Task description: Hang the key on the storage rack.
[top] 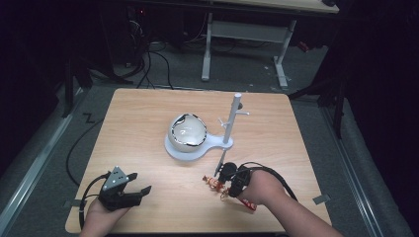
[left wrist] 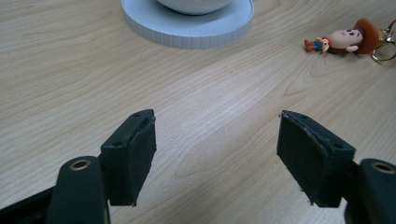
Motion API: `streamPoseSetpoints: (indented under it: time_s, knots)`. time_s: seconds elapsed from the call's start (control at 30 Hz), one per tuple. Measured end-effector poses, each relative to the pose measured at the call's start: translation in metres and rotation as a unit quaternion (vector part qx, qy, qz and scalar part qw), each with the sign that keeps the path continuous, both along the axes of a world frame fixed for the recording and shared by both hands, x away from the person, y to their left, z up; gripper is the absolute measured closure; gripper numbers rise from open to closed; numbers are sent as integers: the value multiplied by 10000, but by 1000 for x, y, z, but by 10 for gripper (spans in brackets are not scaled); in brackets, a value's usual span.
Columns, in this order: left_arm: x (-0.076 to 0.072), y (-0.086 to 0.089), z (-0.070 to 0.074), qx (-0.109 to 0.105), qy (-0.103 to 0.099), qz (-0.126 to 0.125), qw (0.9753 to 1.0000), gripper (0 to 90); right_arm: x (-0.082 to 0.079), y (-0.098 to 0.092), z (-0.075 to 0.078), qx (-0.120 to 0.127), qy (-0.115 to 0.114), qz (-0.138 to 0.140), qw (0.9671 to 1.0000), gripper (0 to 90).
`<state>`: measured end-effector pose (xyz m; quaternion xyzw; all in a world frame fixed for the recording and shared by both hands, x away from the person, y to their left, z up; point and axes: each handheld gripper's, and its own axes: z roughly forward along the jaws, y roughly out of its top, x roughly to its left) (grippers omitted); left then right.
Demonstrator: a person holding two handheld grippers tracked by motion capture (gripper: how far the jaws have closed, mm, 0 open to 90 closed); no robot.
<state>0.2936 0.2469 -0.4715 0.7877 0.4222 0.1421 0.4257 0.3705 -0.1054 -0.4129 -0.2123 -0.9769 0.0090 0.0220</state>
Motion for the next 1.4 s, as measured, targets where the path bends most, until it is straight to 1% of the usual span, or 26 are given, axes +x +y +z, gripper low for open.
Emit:
streamPoseSetpoints:
  time_s: [0.03, 0.1, 0.27, 0.3, 0.33, 0.37, 0.43, 0.53, 0.57, 0.6, 0.63, 0.67, 0.7, 0.73, 0.77, 0.83, 1.07, 1.1, 1.13, 1.17, 1.2, 1.27, 1.3, 1.33, 1.37, 1.4]
  knots:
    - [0, 0, 0, 12, 3, -15, 10000, 289, 3, -5, 9, 37, -46, -70, 10000, 748]
    - [0, 0, 0, 15, 3, -19, 10000, 289, 4, -7, 12, 55, -68, -94, 9999, 748]
    - [0, 0, 0, 14, -2, -12, 10000, 289, 10, -14, 35, 147, -240, -212, 9994, 749]
    - [0, 0, 0, 9, 0, -4, 10000, 289, 12, -16, 44, 160, -322, -224, 9991, 749]
    - [0, 0, 0, 9, 0, -4, 10000, 289, 12, -16, 44, 160, -322, -224, 9991, 749]
    - [0, 1, 0, 7, 1, -6, 10000, 289, 15, -17, 52, 187, -380, -263, 9988, 749]
    - [0, 0, 0, 18, 2, -4, 10000, 289, 16, -18, 55, 176, -398, -262, 9987, 749]
    - [0, 0, 0, 24, 1, -9, 10000, 289, 20, -22, 67, 159, -480, -323, 9982, 749]
    - [0, 0, 0, 26, 1, -8, 10000, 289, 23, -26, 74, 176, -546, -378, 9976, 749]
    - [0, 0, 0, 27, 3, -11, 10000, 289, 23, -26, 74, 176, -546, -378, 9976, 749]
    - [0, 0, 0, 25, 3, -8, 10000, 289, 26, -30, 82, 207, -594, -447, 9970, 749]
    - [0, 0, 0, 25, 3, -8, 10000, 289, 26, -30, 82, 207, -594, -447, 9970, 749]
    - [0, 0, 0, 17, 3, -9, 10000, 289, 30, -34, 89, 195, -659, -519, 9963, 749]
    - [0, 0, 0, 17, 3, -9, 10000, 289, 30, -34, 89, 195, -659, -519, 9963, 749]
    - [0, 0, 0, 19, 5, -14, 10000, 289, 33, -39, 95, 173, -703, -600, 9956, 749]
    - [0, 0, 0, 31, 5, -25, 10000, 289, 35, -41, 97, 165, -718, -620, 9954, 748]
    - [0, 0, 0, 40, 7, -35, 10000, 289, 51, -57, 120, 183, -862, -897, 9921, 748]
    - [0, 0, 0, 40, 8, -35, 10000, 290, 56, -61, 127, 295, -813, -1028, 9909, 748]
    - [0, 0, 0, 40, 8, -35, 10000, 290, 56, -61, 127, 295, -813, -1028, 9909, 748]
    - [0, 0, 0, 42, 8, -36, 10000, 290, 58, -62, 130, 348, -806, -1072, 9903, 748]
    - [0, 0, 0, 43, 9, -36, 10000, 290, 61, -64, 135, 366, -856, -1147, 9890, 748]
    - [0, 0, 0, 30, 12, -27, 10000, 290, 67, -66, 142, 371, -948, -1181, 9878, 748]
    - [0, 0, 0, 28, 10, -23, 10000, 290, 71, -67, 148, 394, -1006, -1227, 9865, 748]
    - [0, 0, 0, 28, 10, -23, 10000, 290, 71, -67, 148, 394, -1006, -1227, 9865, 748]
    - [0, 1, 0, 27, 6, -18, 10000, 290, 73, -68, 151, 399, -1034, -1306, 9852, 749]
    - [0, 1, 0, 25, 7, -18, 10000, 290, 78, -68, 157, 423, -1084, -1350, 9840, 748]
